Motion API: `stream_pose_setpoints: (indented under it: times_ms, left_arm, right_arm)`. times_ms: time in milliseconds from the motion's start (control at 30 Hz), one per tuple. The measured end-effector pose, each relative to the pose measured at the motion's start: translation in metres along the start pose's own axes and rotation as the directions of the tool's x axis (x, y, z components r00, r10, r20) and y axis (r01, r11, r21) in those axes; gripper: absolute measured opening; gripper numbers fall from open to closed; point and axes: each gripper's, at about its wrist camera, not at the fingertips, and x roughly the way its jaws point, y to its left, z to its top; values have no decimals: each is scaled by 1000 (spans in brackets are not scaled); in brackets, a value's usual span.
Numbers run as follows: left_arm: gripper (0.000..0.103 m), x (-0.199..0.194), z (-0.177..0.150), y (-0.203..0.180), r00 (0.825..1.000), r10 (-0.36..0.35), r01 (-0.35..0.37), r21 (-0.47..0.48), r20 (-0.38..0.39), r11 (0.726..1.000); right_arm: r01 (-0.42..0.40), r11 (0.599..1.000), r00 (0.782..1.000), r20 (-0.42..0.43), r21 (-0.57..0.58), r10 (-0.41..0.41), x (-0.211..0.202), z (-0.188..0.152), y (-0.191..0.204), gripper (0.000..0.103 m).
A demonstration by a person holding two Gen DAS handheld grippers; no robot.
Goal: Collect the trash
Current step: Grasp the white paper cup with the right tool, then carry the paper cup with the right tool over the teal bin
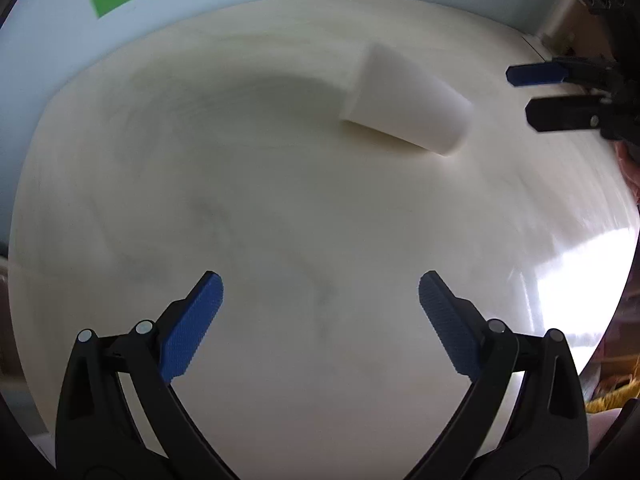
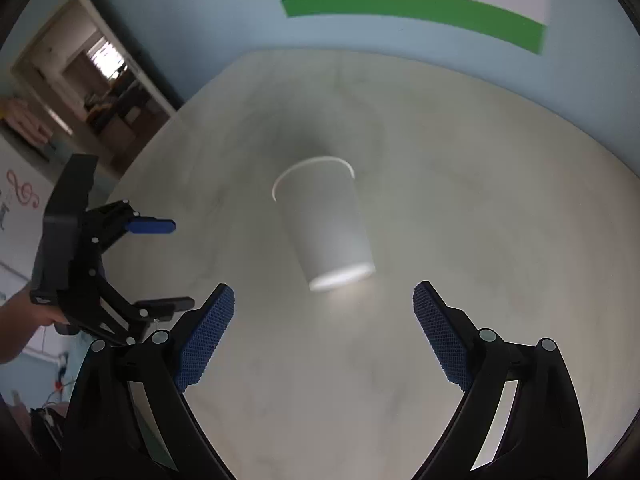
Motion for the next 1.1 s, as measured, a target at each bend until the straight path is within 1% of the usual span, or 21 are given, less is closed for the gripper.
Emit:
stream_pose_setpoints:
  times_ms: [67, 200, 333, 400, 433, 467, 567, 667, 800, 900, 933, 1000, 1033, 1100]
  left_arm:
    - [96, 6, 5, 11, 1000, 1, -1, -28, -2, 1000]
    - [96, 15, 13, 25, 1000, -4, 3, -52, -8, 999]
    - [96, 23, 22, 31, 1000, -10, 9, -61, -6, 998]
    - [96, 26, 26, 33, 1000, -13, 13, -69, -3, 998]
    - [96, 28, 28, 33, 1000, -16, 16, -73, -3, 997]
    - [96, 29, 30, 33, 1000, -18, 18, -78, -5, 997]
    - [96, 33, 35, 31, 1000, -28, 27, -73, -9, 997]
    - [96, 34, 44, 17, 999, -33, 33, -30, -8, 999]
    - [96, 29, 59, -21, 999, -52, 51, 49, 11, 997]
    - [96, 27, 74, -64, 996, -84, 80, 132, 21, 988]
    - [96, 28, 80, -81, 995, -97, 92, 169, 23, 981]
    - [96, 25, 80, -120, 993, -121, 113, 231, 20, 966]
    - [96, 25, 83, -139, 991, -135, 126, 266, 17, 956]
    - [96, 26, 86, -186, 985, -175, 162, 356, 2, 920]
  right_arm:
    - [-16, 1000, 1000, -27, -10, 15, 12, 9, -1, 90]
    - [-12, 998, 998, -57, -54, 9, 36, 22, 0, 90]
    - [-18, 998, 996, -88, -64, 13, 53, 24, -3, 90]
    - [-33, 998, 995, -95, -60, 27, 60, 23, -6, 86]
    - [-45, 997, 994, -105, -59, 39, 62, 22, -8, 70]
    - [-48, 997, 992, -119, -60, 41, 65, 20, -9, 63]
    - [-55, 998, 995, -85, -31, 53, 51, 9, -14, 61]
    - [-61, 998, 997, -43, 6, 61, 26, -3, -23, 61]
    - [-39, 997, 999, 26, 70, 37, -16, -33, -44, 61]
    - [-4, 987, 996, 87, 158, -10, -62, -79, -65, 61]
    - [6, 983, 994, 102, 182, -25, -75, -95, -70, 61]
    - [28, 971, 989, 137, 238, -62, -97, -122, -78, 61]
    - [45, 959, 984, 151, 280, -90, -113, -145, -85, 61]
    - [61, 928, 975, 176, 368, -134, -143, -194, -96, 61]
